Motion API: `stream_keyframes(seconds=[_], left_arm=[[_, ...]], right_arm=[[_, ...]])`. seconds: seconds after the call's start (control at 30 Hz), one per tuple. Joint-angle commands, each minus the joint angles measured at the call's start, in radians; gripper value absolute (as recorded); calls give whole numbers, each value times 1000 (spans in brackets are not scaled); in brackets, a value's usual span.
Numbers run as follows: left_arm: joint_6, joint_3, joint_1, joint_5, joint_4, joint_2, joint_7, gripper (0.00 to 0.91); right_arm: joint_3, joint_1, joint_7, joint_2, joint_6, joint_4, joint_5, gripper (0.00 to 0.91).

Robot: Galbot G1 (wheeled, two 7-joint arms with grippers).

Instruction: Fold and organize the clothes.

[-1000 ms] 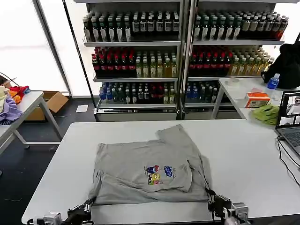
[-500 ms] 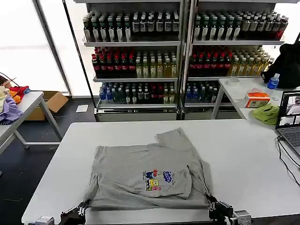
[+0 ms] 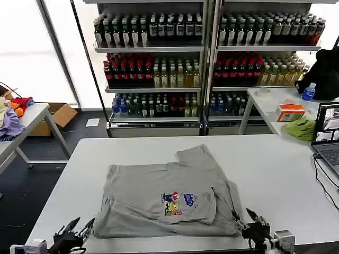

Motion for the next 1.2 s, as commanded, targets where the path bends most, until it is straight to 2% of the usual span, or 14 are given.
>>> stream_keyframes(seconds=[0.03,0.17,0.23,0.27,0.5,0.7,0.93,1.2], left_arm=[[-3,30,-259,-136,159,207,96,907],[-4,152,-444,-160,307,277,150,907],[-5,217,-523,-168,364,288,162,907],[-15,258,-582,-169,393,296,174,907],[-41,446,-817,-164,613,294,233,907],[-51,576,-975,-141,763,250,242,907],[-69,639,-1070,-118,891,210,245,907],[-70,648,-1086,-113,939,194,243,907]], right_arm=[[-55,398,-164,-115,-18,-231,73,907],[-211,698,-228,-120,-17,-514,70,907],[-248,764,-239,-106,-17,-581,58,907],[-298,831,-270,-94,-17,-661,50,907],[-439,1030,-359,-24,2,-880,-30,907],[-504,1144,-353,51,34,-1033,-62,907],[-558,1230,-349,130,43,-1209,-77,907],[-577,1225,-343,175,41,-1246,-90,907]])
